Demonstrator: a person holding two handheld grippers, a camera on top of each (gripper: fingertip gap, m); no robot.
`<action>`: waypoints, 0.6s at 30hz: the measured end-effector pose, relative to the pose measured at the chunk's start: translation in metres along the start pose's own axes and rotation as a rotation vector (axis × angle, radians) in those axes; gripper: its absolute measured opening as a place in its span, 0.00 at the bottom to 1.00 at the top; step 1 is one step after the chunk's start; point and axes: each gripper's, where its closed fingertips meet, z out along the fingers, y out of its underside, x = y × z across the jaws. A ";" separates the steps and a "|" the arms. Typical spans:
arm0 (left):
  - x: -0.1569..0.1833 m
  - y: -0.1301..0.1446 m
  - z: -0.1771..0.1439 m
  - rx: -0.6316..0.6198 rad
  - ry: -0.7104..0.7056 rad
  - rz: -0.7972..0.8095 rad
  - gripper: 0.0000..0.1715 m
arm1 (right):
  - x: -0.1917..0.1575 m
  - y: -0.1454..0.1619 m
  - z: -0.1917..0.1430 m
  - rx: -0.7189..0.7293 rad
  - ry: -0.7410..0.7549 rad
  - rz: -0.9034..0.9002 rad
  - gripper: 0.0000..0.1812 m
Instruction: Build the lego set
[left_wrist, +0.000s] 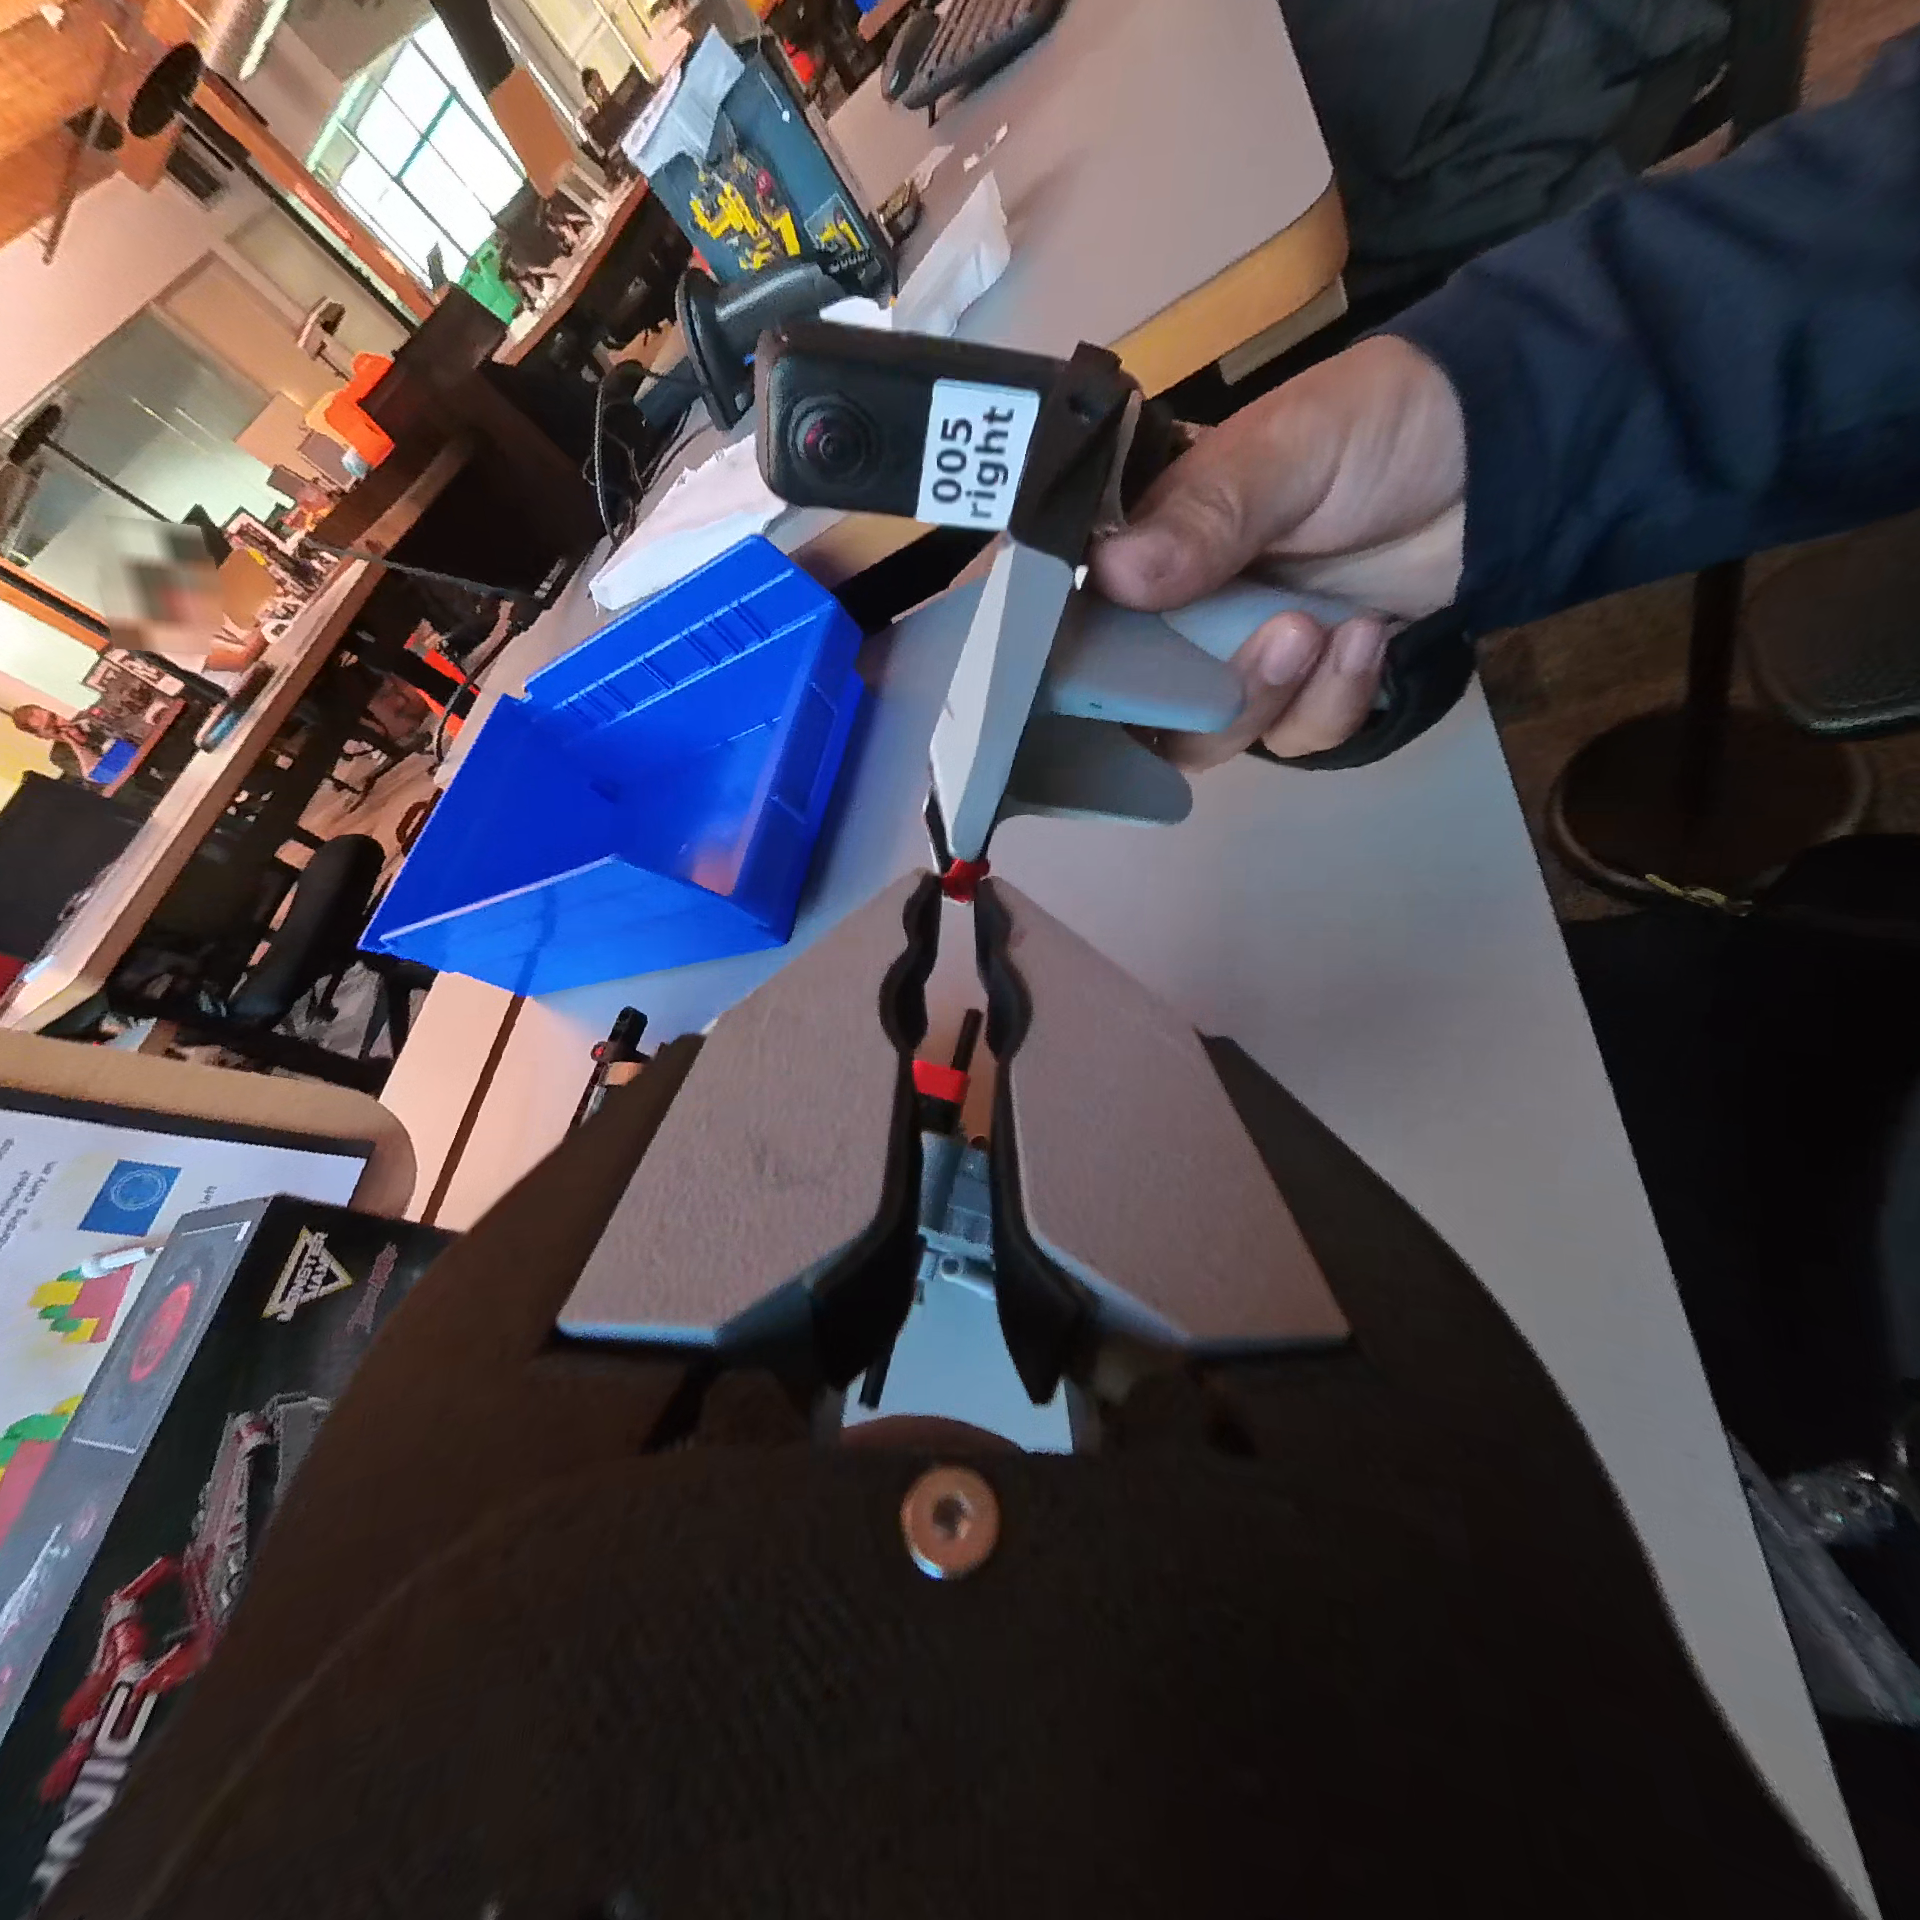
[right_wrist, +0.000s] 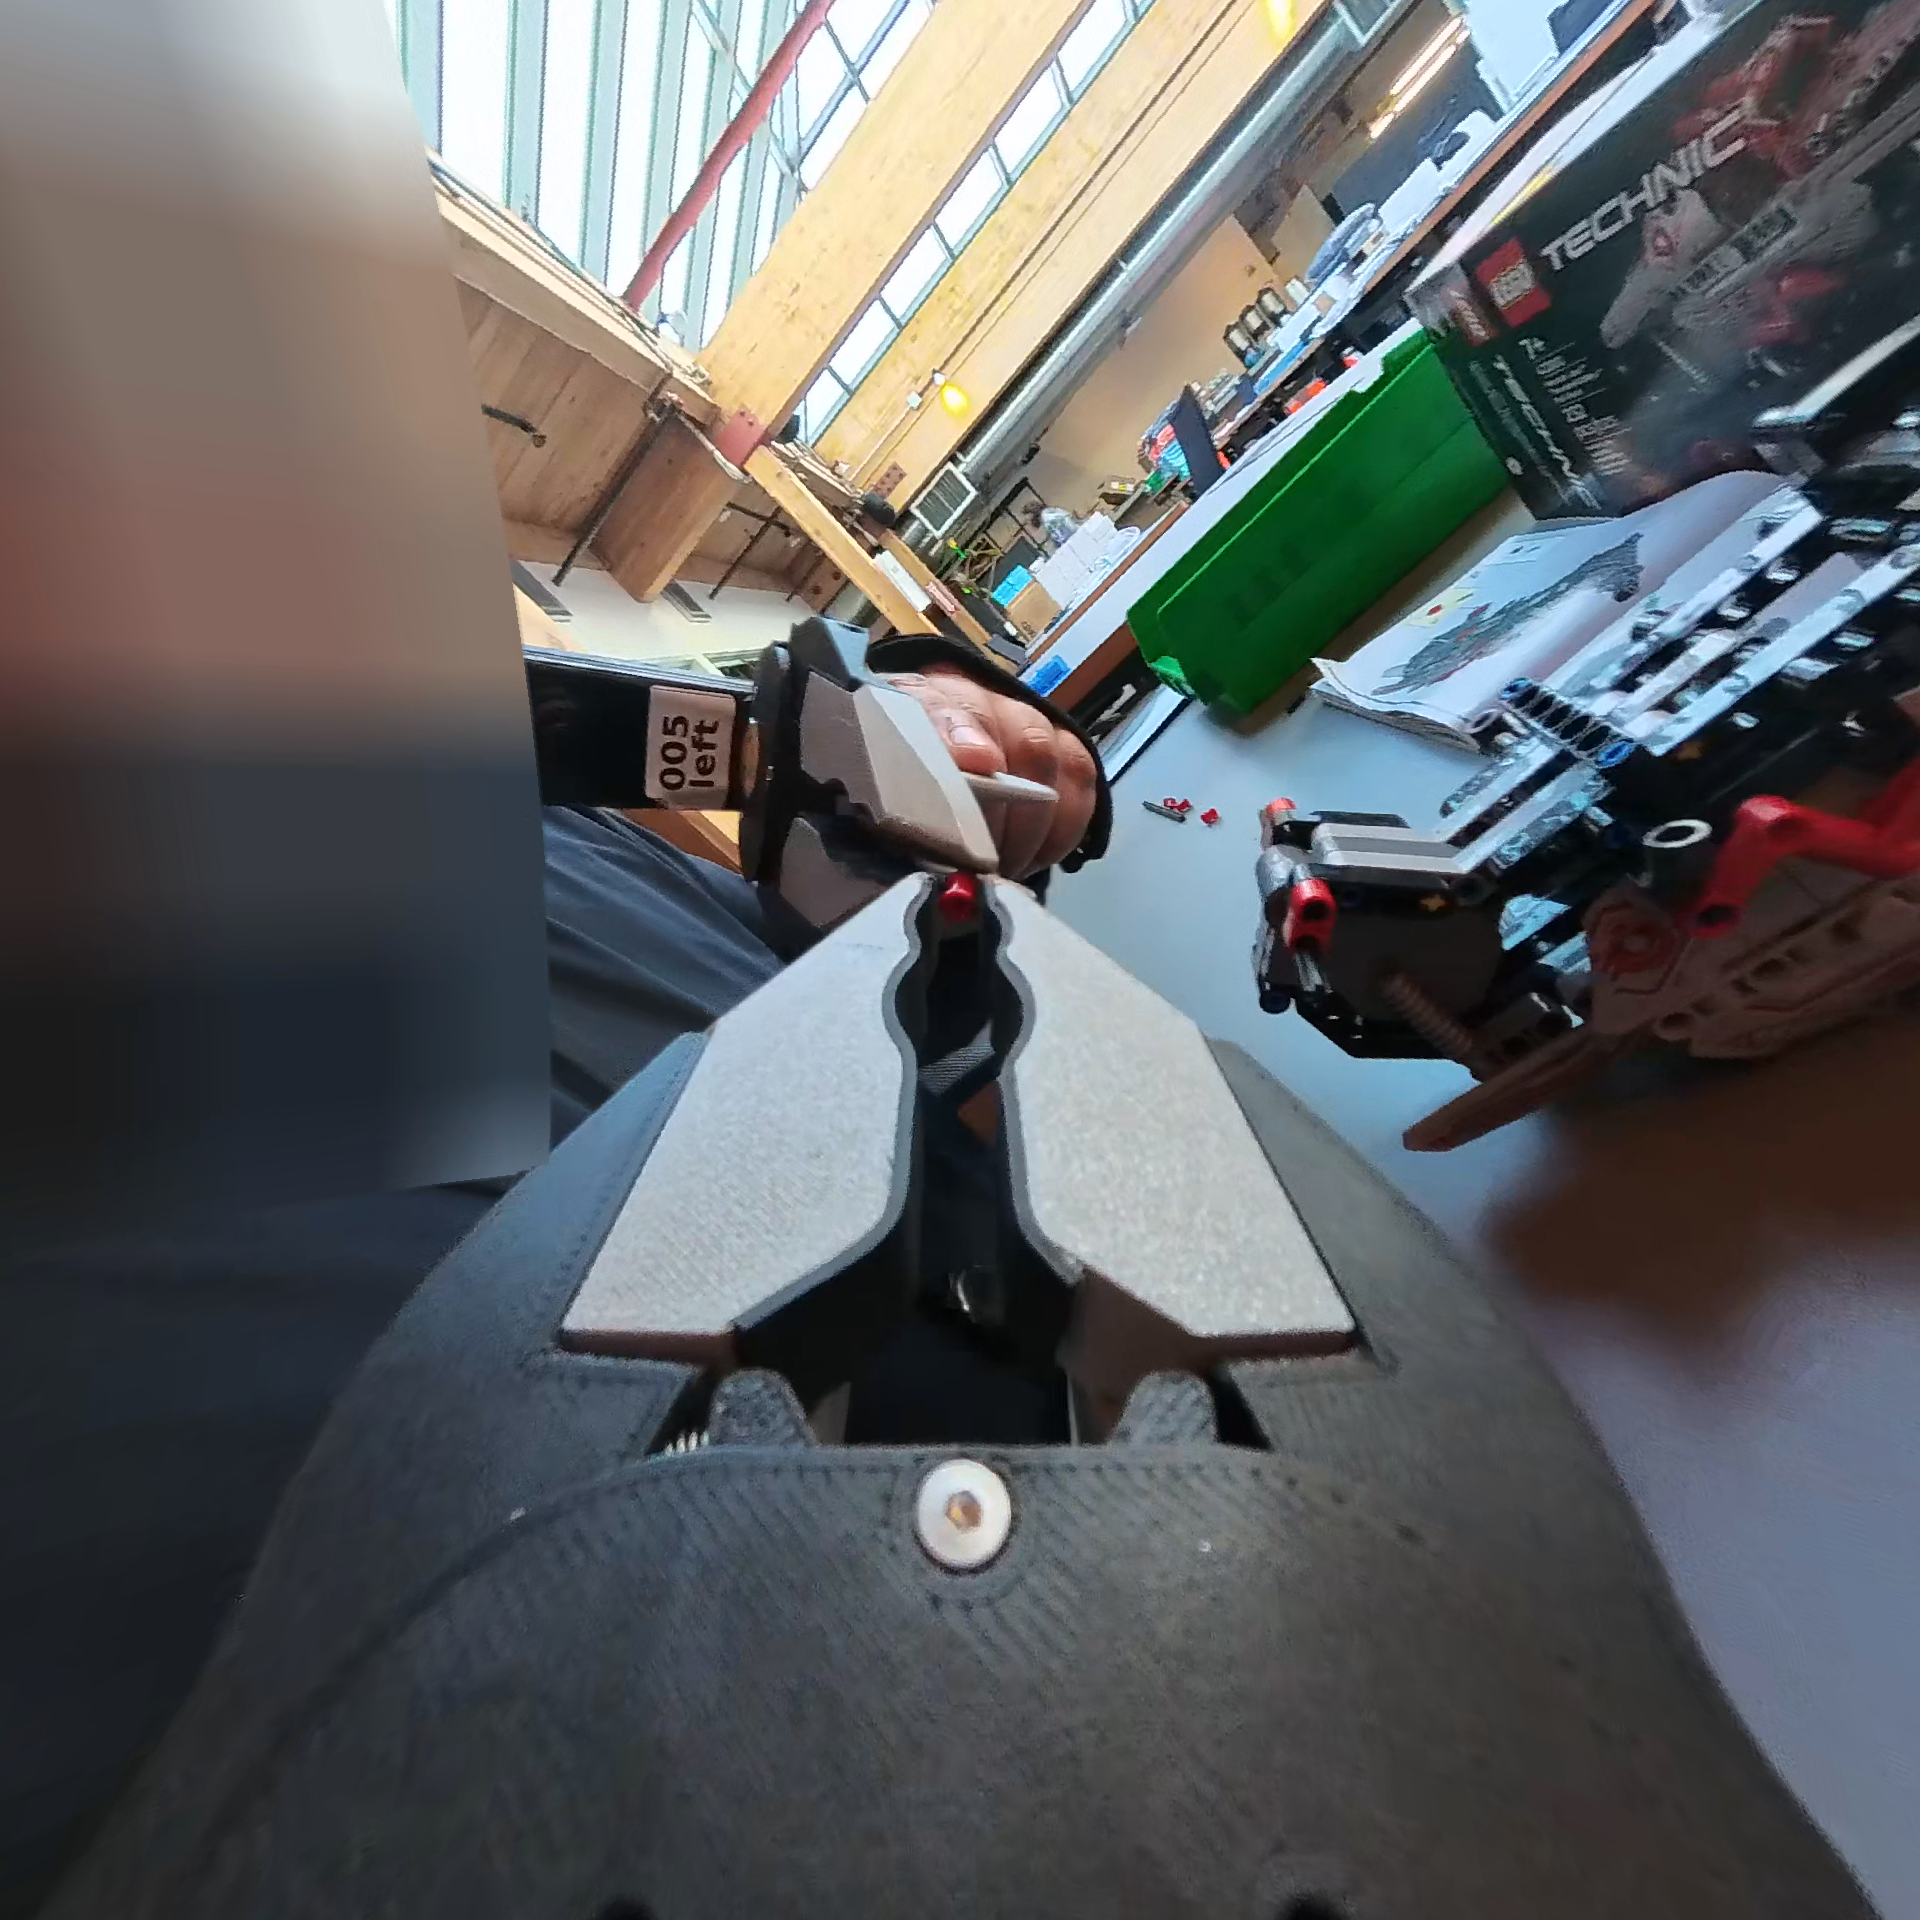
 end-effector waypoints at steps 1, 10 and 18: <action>0.000 0.001 0.001 -0.013 -0.005 -0.003 0.02 | 0.002 0.000 0.000 -0.002 0.013 -0.007 0.02; -0.006 0.034 0.004 -0.119 0.032 -0.149 0.02 | 0.037 0.004 -0.027 -0.085 0.234 -0.216 0.01; 0.004 0.061 0.029 -0.316 0.212 -0.114 0.10 | 0.054 0.010 -0.027 -0.177 0.226 -0.275 0.01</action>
